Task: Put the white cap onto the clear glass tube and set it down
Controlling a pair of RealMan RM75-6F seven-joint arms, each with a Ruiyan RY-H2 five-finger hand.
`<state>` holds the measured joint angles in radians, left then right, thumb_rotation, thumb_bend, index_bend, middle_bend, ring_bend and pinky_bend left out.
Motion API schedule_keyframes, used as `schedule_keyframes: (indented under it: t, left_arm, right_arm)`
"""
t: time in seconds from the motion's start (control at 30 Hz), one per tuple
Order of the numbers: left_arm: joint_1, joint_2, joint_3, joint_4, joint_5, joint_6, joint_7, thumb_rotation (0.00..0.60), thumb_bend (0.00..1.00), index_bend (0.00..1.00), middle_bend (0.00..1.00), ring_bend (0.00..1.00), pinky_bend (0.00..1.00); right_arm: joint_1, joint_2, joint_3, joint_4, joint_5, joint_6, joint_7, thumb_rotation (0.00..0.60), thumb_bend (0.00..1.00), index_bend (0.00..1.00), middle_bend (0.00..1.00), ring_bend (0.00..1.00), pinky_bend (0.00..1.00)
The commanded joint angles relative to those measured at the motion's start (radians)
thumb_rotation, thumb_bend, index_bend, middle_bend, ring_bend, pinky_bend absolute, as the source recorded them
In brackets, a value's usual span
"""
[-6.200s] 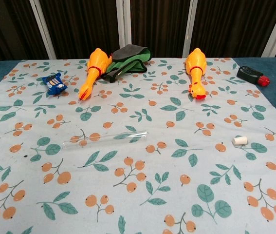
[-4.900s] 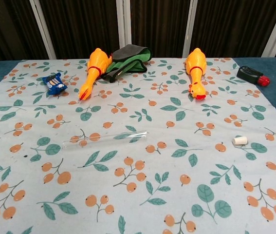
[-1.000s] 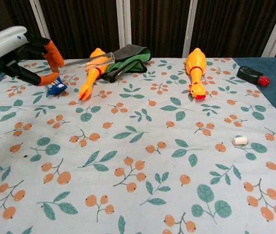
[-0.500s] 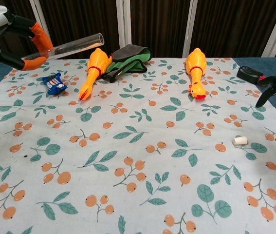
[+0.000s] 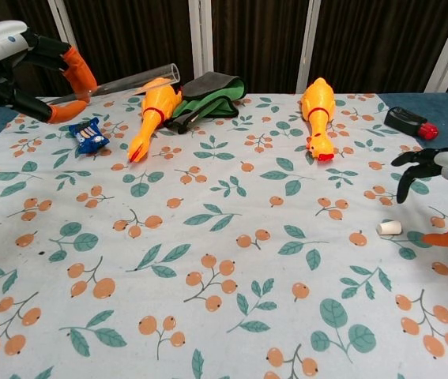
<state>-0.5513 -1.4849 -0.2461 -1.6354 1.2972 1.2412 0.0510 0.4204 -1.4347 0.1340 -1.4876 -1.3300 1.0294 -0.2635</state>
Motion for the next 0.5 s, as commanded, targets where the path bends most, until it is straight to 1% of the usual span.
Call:
schedule_keyframes:
  t: [0.03, 0.27, 0.5]
  left_arm:
    - [-0.002, -0.002, -0.004, -0.001, -0.001, 0.001, 0.002, 0.6, 0.71, 0.6, 0.62, 0.07, 0.0]
    - [-0.006, -0.003, -0.013, -0.006, -0.012, 0.006, 0.015, 0.6, 0.71, 0.6, 0.62, 0.07, 0.0]
    - [-0.009, 0.008, -0.019, -0.011, -0.02, 0.004, 0.024, 0.6, 0.71, 0.6, 0.62, 0.07, 0.0]
  right_arm:
    - [0.016, -0.018, 0.003, 0.02, -0.001, -0.009, 0.002, 0.6, 0.26, 0.42, 0.12, 0.0, 0.0]
    - [0.053, -0.062, -0.001, 0.086, 0.002, -0.035, -0.006, 0.6, 0.27, 0.45, 0.13, 0.01, 0.0]
    - [0.071, -0.091, 0.003, 0.132, 0.034, -0.051, -0.001, 0.6, 0.28, 0.47, 0.14, 0.01, 0.0]
